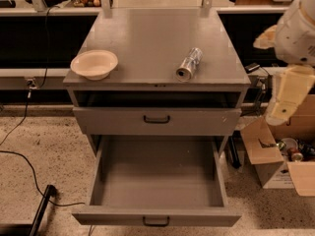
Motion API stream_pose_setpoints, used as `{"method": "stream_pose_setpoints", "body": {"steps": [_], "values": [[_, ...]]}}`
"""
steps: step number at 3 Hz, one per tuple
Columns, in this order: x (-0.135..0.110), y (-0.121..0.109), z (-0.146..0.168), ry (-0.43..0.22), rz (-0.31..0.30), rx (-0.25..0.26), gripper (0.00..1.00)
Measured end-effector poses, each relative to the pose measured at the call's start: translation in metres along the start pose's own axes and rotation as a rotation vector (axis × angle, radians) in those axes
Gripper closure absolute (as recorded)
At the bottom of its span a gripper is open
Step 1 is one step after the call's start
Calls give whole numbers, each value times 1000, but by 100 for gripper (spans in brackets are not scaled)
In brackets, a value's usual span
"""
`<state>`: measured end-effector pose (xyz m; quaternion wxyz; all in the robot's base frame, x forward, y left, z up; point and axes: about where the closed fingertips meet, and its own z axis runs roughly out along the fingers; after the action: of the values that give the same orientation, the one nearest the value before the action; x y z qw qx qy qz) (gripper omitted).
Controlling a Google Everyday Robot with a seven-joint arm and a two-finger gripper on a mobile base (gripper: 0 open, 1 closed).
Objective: Place redbull can into middle drawer
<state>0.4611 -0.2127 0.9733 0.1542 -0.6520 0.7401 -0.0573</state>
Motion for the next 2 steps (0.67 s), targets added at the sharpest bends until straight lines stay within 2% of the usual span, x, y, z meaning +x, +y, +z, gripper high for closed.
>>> {"method": "stream_pose_setpoints", "body": {"steps": [1,2], "values": [[-30,-39,16,-72,-211,46,0],[-30,-40,16,-70,-290,52,0]]}}
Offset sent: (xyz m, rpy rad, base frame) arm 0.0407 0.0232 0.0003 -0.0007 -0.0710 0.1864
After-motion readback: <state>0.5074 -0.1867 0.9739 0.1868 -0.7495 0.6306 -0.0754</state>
